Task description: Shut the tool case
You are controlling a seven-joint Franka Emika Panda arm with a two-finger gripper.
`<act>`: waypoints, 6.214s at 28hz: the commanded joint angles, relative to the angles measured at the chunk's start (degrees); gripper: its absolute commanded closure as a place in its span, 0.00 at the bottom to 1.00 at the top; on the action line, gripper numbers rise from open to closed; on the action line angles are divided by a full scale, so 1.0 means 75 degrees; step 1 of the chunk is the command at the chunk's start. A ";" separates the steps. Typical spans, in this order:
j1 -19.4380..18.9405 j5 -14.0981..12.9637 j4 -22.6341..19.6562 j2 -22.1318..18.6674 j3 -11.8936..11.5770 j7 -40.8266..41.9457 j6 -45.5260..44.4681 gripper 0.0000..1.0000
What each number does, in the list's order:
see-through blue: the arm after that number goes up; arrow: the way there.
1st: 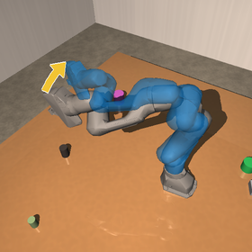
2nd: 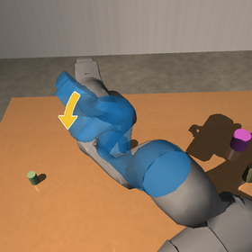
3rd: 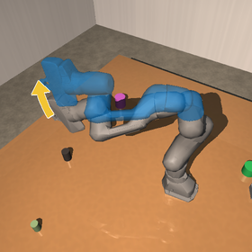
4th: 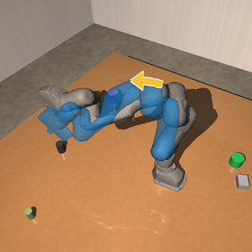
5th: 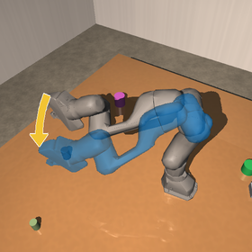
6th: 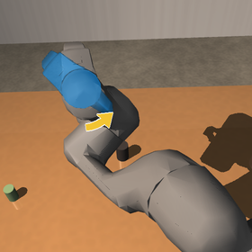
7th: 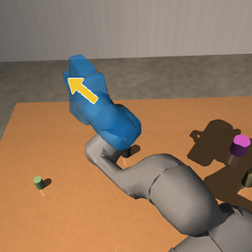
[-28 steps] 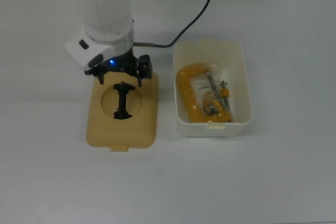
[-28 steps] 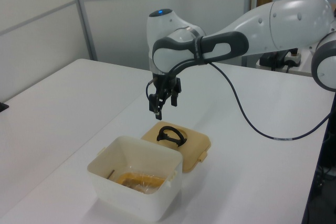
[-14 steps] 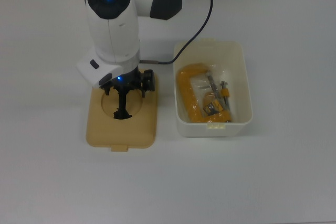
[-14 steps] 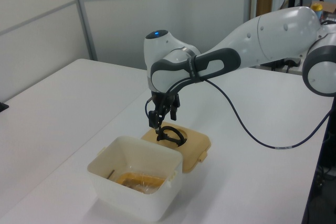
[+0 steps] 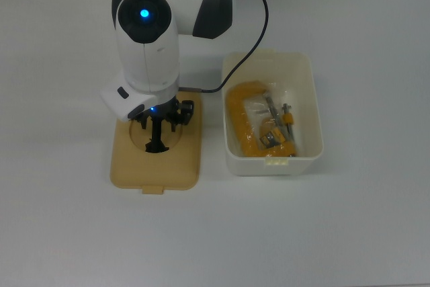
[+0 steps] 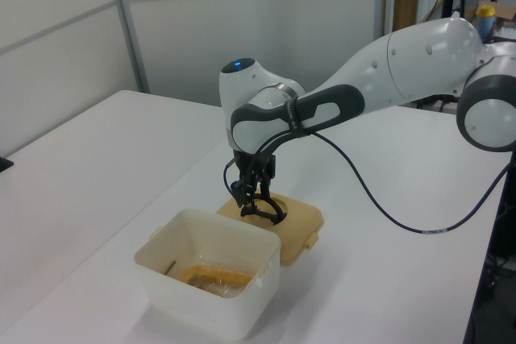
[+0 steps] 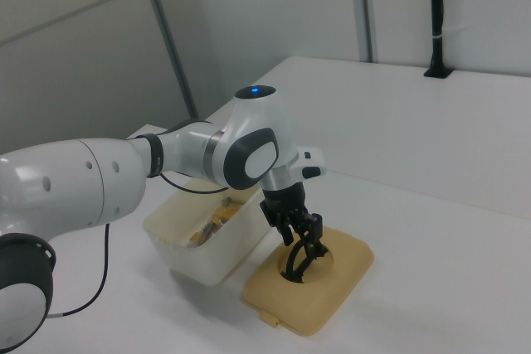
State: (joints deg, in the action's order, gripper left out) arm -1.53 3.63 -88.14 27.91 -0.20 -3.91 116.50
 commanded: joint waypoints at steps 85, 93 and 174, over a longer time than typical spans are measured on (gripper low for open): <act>0.0204 0.1016 0.1757 -0.0850 0.2722 -0.2139 -0.2502 1.00; -0.0147 0.1238 0.1768 -0.0605 0.2722 -0.2150 -0.2338 1.00; 0.0614 0.0184 0.1698 -0.2655 0.1082 -0.0287 -0.4623 0.00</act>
State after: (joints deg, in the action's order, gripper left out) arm 3.54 6.21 -73.81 9.23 10.69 -8.47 82.60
